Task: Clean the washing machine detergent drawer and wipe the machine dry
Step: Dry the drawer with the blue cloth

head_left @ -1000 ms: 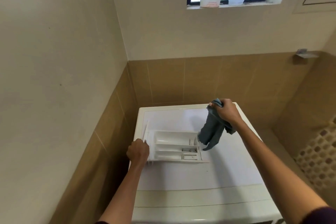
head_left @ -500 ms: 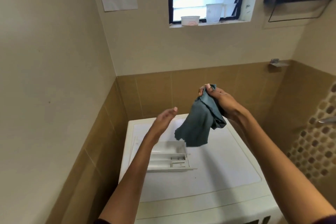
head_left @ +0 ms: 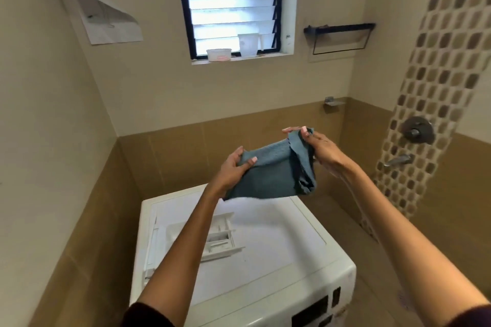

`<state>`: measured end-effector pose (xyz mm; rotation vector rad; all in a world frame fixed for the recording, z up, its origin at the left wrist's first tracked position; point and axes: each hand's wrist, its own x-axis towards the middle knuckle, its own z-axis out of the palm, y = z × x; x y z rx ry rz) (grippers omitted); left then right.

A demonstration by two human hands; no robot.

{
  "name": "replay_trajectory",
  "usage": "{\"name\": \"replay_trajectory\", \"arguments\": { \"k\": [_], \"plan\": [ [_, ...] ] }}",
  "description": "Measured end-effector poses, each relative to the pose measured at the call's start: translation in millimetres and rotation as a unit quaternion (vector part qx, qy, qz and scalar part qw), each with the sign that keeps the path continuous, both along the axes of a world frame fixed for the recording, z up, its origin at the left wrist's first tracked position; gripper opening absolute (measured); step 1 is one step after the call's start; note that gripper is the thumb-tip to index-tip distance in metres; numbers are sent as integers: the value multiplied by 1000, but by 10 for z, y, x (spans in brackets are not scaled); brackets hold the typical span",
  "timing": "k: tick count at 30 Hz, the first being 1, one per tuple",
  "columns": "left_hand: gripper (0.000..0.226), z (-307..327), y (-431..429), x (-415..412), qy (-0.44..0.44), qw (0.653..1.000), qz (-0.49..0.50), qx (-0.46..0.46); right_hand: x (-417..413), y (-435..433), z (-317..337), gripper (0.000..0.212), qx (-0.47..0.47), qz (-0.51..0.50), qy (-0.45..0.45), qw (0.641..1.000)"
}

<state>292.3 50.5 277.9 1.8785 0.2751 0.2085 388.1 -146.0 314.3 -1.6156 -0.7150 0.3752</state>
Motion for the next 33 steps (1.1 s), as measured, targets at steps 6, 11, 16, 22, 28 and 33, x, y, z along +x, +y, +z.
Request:
{"name": "replay_trajectory", "arguments": {
  "k": [6,11,16,22,28,33],
  "plan": [
    [31,218,-179,165,-146,950,66,267,32,-307,-131,22,10,-209,-71,975],
    [23,315,-383,220,-54,951,38,301,99,-452,-201,26,34,-195,42,979],
    [39,332,-402,319,8,954,31,298,112,-670,-267,43,-89,-117,-41,988],
    [39,351,-425,452,59,987,-67,132,283,-875,-336,35,-127,-157,-86,976],
    [28,547,-784,678,32,986,-147,69,460,-1357,-437,34,-130,3,135,982],
    [22,681,-1279,913,84,962,-231,121,459,-1440,-422,54,-109,139,121,977]
  ]
}}
